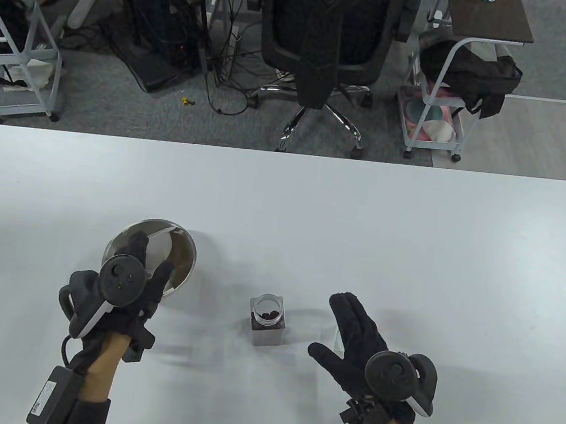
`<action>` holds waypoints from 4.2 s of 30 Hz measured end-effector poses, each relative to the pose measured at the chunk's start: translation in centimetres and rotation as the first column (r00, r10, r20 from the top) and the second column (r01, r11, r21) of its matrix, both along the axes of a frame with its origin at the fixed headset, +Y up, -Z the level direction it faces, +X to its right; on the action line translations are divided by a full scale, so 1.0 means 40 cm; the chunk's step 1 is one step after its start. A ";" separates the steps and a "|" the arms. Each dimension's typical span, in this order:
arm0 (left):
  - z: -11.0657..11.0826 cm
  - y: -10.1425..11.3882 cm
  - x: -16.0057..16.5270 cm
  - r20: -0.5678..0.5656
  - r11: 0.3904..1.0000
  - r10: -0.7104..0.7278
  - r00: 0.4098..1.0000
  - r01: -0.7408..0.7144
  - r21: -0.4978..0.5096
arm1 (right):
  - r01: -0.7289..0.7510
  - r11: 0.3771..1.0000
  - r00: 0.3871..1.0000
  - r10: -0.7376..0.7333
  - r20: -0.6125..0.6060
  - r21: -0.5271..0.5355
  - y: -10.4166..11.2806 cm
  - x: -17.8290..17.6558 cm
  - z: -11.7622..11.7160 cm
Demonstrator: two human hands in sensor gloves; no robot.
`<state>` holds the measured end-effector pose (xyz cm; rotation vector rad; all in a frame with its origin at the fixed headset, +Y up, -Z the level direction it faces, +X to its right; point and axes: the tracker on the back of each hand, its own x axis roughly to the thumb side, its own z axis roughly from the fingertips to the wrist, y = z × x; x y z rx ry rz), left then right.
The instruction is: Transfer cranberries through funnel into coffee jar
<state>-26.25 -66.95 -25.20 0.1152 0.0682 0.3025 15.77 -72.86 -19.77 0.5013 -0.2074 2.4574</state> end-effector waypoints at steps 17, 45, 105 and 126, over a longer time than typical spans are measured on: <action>0.053 -0.069 0.167 0.424 0.912 0.409 0.808 -0.373 -0.169 | -0.005 1.000 1.000 0.005 0.020 -0.020 -0.004 0.010 -0.007; 0.016 -0.179 0.314 0.495 0.940 0.338 0.800 -0.270 -0.207 | -0.035 0.995 0.992 0.045 0.115 -0.088 -0.026 0.073 -0.041; 0.038 -0.200 0.303 0.533 0.936 0.352 0.769 -0.280 -0.214 | 0.168 0.986 0.986 -0.168 -0.011 -0.001 0.004 0.030 -0.068; 0.040 -0.200 0.304 0.534 0.939 0.343 0.773 -0.276 -0.205 | 0.544 0.839 0.834 -0.540 -0.113 0.010 0.032 -0.067 -0.026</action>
